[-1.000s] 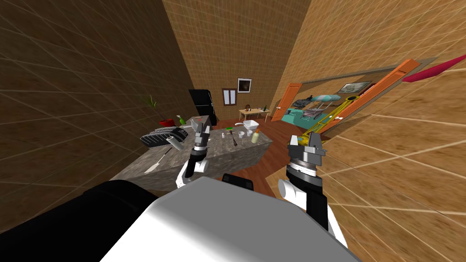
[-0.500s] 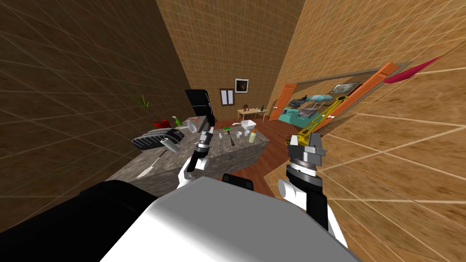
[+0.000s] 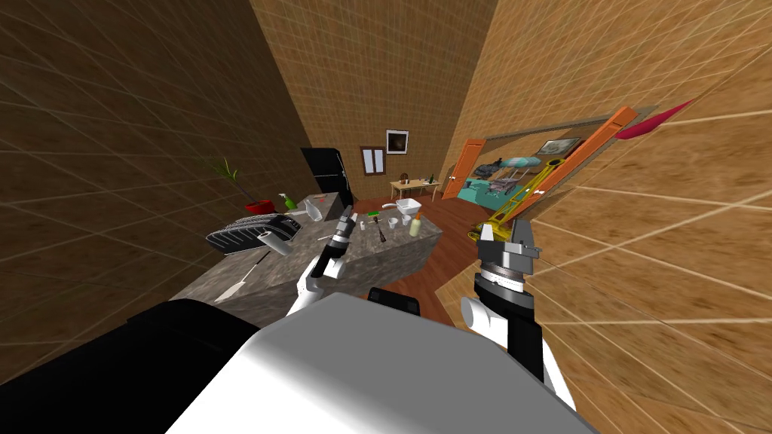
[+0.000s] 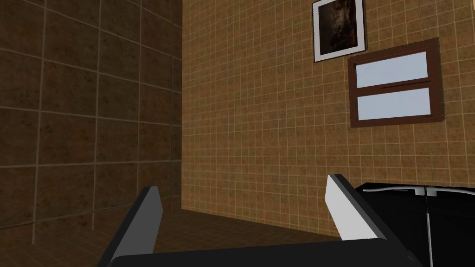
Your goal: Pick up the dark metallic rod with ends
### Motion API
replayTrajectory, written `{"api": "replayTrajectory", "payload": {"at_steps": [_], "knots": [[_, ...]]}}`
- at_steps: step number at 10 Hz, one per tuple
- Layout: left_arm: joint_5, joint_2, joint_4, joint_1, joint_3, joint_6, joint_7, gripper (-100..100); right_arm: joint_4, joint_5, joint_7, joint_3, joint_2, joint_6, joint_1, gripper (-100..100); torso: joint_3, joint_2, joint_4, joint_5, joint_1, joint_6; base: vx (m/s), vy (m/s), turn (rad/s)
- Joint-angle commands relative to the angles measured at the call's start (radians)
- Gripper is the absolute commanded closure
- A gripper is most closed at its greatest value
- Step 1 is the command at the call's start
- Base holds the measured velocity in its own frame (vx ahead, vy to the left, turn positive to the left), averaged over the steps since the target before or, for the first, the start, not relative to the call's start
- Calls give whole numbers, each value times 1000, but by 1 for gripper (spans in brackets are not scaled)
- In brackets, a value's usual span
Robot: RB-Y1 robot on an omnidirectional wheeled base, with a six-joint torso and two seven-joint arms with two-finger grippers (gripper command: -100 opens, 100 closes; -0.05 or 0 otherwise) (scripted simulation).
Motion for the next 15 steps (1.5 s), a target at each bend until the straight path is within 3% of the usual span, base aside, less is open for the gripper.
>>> {"api": "replayTrajectory", "payload": {"at_steps": [1,2,3,4,5,6,7,8,9,11,12,13,14,15], "knots": [[27,39,19,-23,-7,50,-9,-100,0,0,0,0,0,0,0,0,0,0,0,0,0,0,10,-25,-83],[27,39,19,-23,-7,68,-9,-100,0,0,0,0,0,0,0,0,0,0,0,0,0,0,8,-18,-42],[51,74,43,-46,-14,104,-18,-100,0,0,0,0,0,0,0,0,0,0,0,0,0,0,10,-25,-69],[51,74,43,-46,-14,124,-18,-100,0,0,0,0,0,0,0,0,0,0,0,0,0,0,11,-20,-53],[77,109,68,-70,-21,151,-28,-100,0,0,0,0,0,0,0,0,0,0,0,0,0,0,11,-24,-88],[77,109,68,-70,-21,176,-28,-100,0,0,0,0,0,0,0,0,0,0,0,0,0,0,10,-19,-46],[103,145,95,-96,-28,209,-39,-100,0,0,0,0,0,0,0,0,0,0,0,0,0,0,17,-22,-92],[103,145,95,-96,-28,240,-39,-100,0,0,0,0,0,0,0,0,0,-1,0,0,0,0,14,-17,-46],[130,180,123,-122,-35,268,-52,-100,0,0,0,0,0,0,0,0,0,0,0,0,0,0,14,-27,-85],[130,180,123,-122,-35,304,-52,-100,0,0,0,0,0,0,0,0,0,0,0,0,0,0,8,-13,-25],[158,215,153,-149,-43,340,-67,-100,0,0,0,0,0,0,0,0,0,0,0,0,1,0,7,-16,-92],[158,215,153,-149,-43,366,-67,-100,0,0,0,0,0,0,0,0,0,0,0,0,0,0,7,-15,-48],[186,249,185,-177,-50,393,-83,-100,0,0,0,0,0,0,0,0,0,0,0,0,0,0,12,-24,-88],[186,249,185,-177,-50,427,-83,-100,0,0,0,0,0,0,0,0,0,0,0,0,0,0,10,-16,-60]]}}
